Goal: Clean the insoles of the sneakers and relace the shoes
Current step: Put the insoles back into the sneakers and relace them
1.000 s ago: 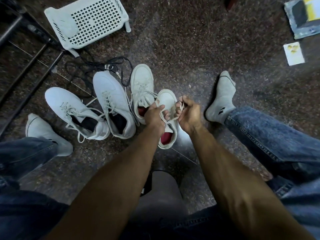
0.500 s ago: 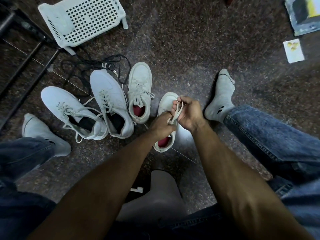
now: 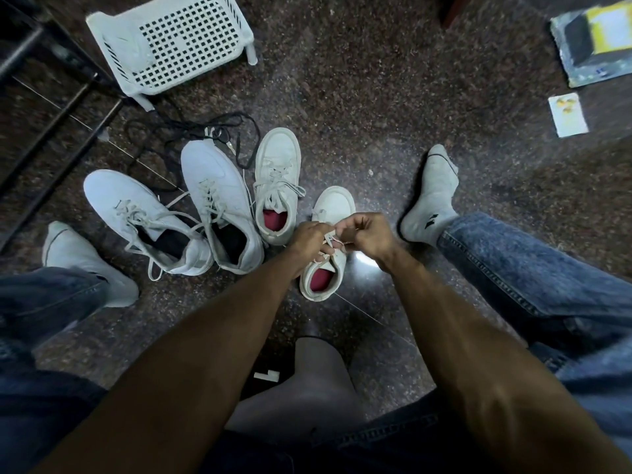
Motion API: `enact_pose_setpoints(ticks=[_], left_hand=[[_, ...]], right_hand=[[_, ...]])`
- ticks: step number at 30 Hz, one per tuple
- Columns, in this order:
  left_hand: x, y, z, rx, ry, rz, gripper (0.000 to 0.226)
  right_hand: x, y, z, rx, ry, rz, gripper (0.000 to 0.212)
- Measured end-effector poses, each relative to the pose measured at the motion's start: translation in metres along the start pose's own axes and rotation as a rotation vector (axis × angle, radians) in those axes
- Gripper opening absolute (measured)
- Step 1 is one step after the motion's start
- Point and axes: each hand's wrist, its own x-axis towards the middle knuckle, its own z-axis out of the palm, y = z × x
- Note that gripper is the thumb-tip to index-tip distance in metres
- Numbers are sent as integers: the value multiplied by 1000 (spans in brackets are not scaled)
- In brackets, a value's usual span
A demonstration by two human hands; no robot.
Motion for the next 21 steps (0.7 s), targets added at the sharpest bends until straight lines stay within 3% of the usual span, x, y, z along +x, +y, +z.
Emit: enact_pose_setpoints(ticks=[3, 6, 11, 13, 16, 19, 21], left_hand=[[-4, 0, -3, -77, 28, 2, 21], [-6, -2, -4, -114, 32, 10, 18], [-5, -1, 0, -107, 42, 34, 13], [-3, 0, 0, -113, 56, 23, 8], [-2, 0, 0, -72, 77, 30, 10], [-2, -1, -2, -3, 84, 62, 13], [-2, -3, -6, 206, 91, 146, 14]], right_hand=[[-2, -2, -6, -97, 23, 10, 25], [-9, -6, -17, -247, -113, 137, 17], [-18, -11, -14, -378, -307, 287, 49], [-20, -11, -6, -350, -291, 288, 46], [-23, -9, 5, -311, -244, 184, 6], [-21, -4, 12, -269, -172, 108, 23], [-18, -2, 15, -232, -139, 119, 25]])
